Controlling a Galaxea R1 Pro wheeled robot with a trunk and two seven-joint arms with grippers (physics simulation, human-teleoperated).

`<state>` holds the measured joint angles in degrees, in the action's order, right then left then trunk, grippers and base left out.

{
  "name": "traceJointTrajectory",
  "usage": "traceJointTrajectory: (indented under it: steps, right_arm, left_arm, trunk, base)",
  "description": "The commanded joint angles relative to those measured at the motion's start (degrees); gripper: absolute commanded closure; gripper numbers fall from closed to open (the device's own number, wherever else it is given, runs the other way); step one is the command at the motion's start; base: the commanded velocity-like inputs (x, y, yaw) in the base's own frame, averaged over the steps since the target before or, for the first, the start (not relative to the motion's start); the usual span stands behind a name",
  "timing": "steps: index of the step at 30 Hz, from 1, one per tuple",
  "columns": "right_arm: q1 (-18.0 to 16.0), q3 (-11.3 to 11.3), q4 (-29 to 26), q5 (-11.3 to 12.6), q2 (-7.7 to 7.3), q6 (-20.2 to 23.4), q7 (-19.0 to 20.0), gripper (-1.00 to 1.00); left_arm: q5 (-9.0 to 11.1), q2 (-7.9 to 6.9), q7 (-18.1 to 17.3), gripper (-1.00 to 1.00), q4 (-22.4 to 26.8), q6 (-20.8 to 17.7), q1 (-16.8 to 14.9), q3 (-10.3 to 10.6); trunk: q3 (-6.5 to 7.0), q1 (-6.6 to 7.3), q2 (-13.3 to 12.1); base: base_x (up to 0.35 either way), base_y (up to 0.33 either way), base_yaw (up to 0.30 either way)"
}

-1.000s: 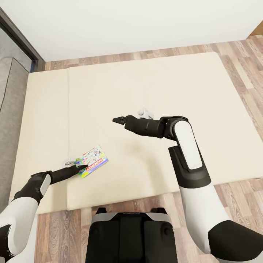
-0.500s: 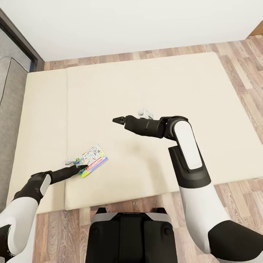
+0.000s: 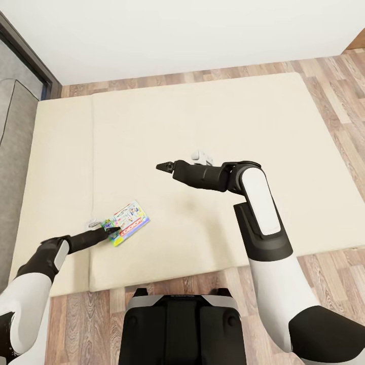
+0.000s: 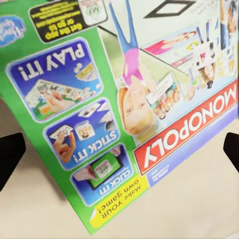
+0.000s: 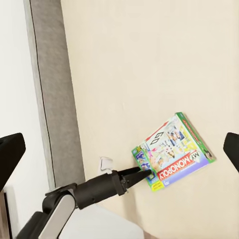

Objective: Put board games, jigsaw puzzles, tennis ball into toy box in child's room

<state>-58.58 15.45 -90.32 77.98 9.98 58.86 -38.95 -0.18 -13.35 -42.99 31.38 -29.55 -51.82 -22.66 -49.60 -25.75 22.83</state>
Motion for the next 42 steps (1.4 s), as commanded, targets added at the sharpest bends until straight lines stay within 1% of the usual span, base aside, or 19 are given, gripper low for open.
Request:
traceJointTrajectory:
  steps: [1, 6, 11, 16, 26, 33, 42]
  right_arm:
    - [0.0, 0.0, 0.0, 0.5, 0.02, 0.1, -0.6, -1.00]
    - [0.0, 0.0, 0.0, 0.4, 0.02, 0.1, -0.6, -1.00]
    - [0.0, 0.0, 0.0, 0.4, 0.02, 0.1, -0.6, -1.00]
    - [0.0, 0.0, 0.1, 0.4, 0.02, 0.1, -0.6, -1.00]
    - [0.0, 0.1, 0.0, 0.4, 0.02, 0.1, -0.6, -1.00]
    - [0.0, 0.3, 0.0, 0.2, 0.02, 0.1, -0.6, -1.00]
    - [0.0, 0.3, 0.1, 0.1, 0.02, 0.1, -0.6, -1.00]
  left_arm:
    - [-0.1, 0.01, 0.0, -1.00, 0.5, -0.6, 0.0, -0.3]
    - [-0.2, -0.56, 0.6, -1.00, 1.3, -0.5, 0.0, -0.3]
    - [-0.2, -2.37, 1.0, -1.00, 1.9, -0.7, 0.0, -0.3]
    - [-0.2, -3.13, 1.7, -1.00, 2.1, -0.6, 0.0, -0.3]
    - [0.0, -3.26, 5.4, -1.00, 2.1, 0.0, 0.0, -0.4]
    - [0.0, -3.05, 5.9, -1.00, 2.1, 0.8, 0.0, -0.3]
    - [0.0, -2.93, 6.0, -1.00, 2.3, 1.0, -0.1, -0.3]
  trunk:
    - [-0.06, -0.03, 0.1]
    - [-0.06, -0.03, 0.1]
    - [-0.06, -0.03, 0.1]
    - [-0.06, -0.03, 0.1]
    - [-0.06, -0.03, 0.1]
    - [-0.10, -0.03, 0.1]
    - [-0.57, -0.03, 0.1]
  base:
    - [0.000, 0.000, 0.000]
    - [0.000, 0.000, 0.000]
    - [0.000, 0.000, 0.000]
    - [0.000, 0.000, 0.000]
    - [0.000, 0.000, 0.000]
    - [0.000, 0.000, 0.000]
    - [0.000, 0.000, 0.000]
